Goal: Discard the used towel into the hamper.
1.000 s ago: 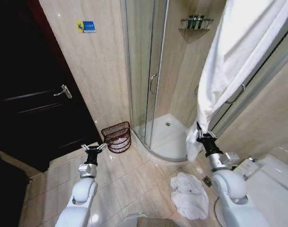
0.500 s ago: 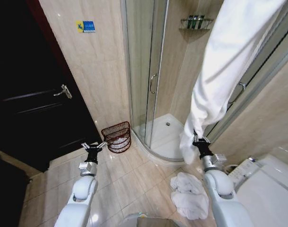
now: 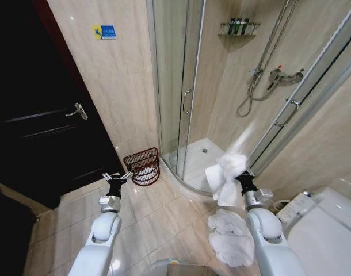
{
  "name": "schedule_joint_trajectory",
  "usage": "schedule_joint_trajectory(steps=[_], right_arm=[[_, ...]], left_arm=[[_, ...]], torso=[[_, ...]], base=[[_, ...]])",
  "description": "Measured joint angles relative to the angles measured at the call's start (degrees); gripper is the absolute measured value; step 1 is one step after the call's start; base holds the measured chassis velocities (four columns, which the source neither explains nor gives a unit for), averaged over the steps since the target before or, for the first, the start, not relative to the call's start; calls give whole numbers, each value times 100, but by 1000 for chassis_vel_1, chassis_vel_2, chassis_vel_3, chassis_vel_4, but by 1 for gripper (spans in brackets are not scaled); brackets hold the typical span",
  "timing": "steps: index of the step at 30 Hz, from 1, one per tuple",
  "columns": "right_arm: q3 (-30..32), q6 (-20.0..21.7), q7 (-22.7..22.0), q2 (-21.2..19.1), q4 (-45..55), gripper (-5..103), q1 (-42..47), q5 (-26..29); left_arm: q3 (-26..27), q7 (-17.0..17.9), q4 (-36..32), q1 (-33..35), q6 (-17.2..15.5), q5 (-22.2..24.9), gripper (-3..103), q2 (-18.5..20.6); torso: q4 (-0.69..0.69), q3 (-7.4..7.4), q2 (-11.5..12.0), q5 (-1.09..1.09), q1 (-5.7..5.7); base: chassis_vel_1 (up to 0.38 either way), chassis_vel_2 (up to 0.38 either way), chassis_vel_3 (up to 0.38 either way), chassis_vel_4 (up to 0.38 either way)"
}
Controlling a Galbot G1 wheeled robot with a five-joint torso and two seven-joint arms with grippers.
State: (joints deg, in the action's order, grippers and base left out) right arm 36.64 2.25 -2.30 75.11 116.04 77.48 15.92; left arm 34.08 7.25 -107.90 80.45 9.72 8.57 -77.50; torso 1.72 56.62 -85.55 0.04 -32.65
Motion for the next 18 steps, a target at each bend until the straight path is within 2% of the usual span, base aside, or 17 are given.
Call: schedule_joint_trajectory(steps=[2, 18], right_arm=[[1, 2, 0, -15, 0, 6, -5, 0], [29, 51, -3, -141, 407, 6, 92, 16]], left_arm=[[0, 0, 9, -9, 0, 0, 100, 0], [-25, 1, 40, -21, 0, -21, 100, -32]], torso=[[2, 0, 0, -7, -1], [1, 1, 1, -5, -1]], base=[[0, 0, 0, 0], [0, 0, 0, 0]])
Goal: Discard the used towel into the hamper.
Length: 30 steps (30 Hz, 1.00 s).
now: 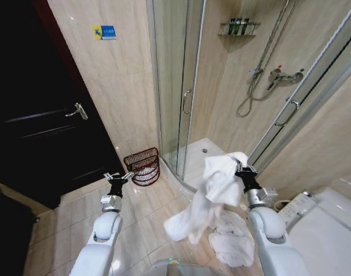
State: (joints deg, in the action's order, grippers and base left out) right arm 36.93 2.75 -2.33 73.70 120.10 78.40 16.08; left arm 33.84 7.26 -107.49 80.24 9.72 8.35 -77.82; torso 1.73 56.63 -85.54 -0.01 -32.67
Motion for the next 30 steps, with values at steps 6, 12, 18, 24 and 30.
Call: schedule_joint_trajectory(steps=[6, 12, 18, 24, 30], right_arm=[[30, 158, -74, -305, 358, 6, 4, 188], [130, 278, -123, -640, 485, 6, -40, 525], [243, 564, -253, -930, 751, 6, -72, 989], [329, 804, -406, -1182, 1106, 6, -120, 1271], [387, 1015, -628, -1571, 1427, 6, -216, 1620]], left_arm=[[-37, 25, -86, 1, -2, -13, 100, -34], [-118, 255, -190, -36, -5, -13, 100, -76], [-264, 482, -391, -69, -102, -9, 100, -84], [-317, 492, -524, -46, -153, -52, 100, -108], [-418, 638, -699, -19, -274, -54, 100, -116]], torso=[[0, 0, 0, 1, 0], [0, 0, 0, 1, 0], [0, 0, 0, 1, 0], [0, 0, 0, 2, 0], [0, 0, 0, 2, 0]], base=[[0, 0, 0, 0], [0, 0, 0, 0], [0, 0, 0, 0], [0, 0, 0, 0], [0, 0, 0, 0]])
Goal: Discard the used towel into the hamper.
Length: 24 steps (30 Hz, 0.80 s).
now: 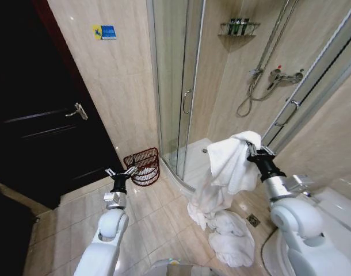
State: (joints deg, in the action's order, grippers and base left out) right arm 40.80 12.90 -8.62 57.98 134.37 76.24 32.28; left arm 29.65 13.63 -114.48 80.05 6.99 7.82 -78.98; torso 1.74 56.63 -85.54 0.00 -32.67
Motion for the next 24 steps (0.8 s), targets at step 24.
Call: schedule_joint_trajectory(steps=[24], right_arm=[[77, -49, 1, -50, -93, 6, 24, 74]], left_arm=[[-123, 362, -344, 119, -383, -18, 100, 104]], torso=[[-1, 0, 0, 0, 0]], base=[[1, 1, 2, 2]])
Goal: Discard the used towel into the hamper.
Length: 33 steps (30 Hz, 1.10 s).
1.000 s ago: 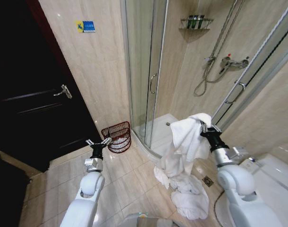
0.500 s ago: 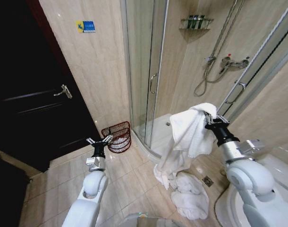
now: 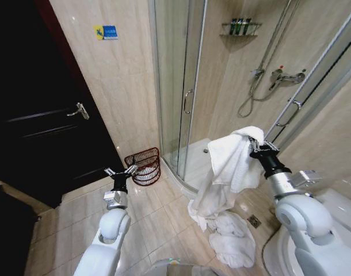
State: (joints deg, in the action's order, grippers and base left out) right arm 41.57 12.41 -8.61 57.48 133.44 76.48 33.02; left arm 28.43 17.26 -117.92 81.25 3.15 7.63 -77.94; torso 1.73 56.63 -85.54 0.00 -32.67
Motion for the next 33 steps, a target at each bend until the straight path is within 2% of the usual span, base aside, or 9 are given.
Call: schedule_joint_trajectory(steps=[12, 33], right_arm=[[-56, -15, 43, 124, 120, 6, 46, -90], [16, -55, 71, 244, 142, 6, 78, -145]], left_arm=[[194, -53, -51, 128, -6, -22, 100, -23], [185, -53, -62, 231, 44, -141, 100, -21]], torso=[[2, 0, 0, 0, 0], [1, 0, 0, 0, 0]], base=[[66, 69, 66, 64], [89, 92, 93, 91]])
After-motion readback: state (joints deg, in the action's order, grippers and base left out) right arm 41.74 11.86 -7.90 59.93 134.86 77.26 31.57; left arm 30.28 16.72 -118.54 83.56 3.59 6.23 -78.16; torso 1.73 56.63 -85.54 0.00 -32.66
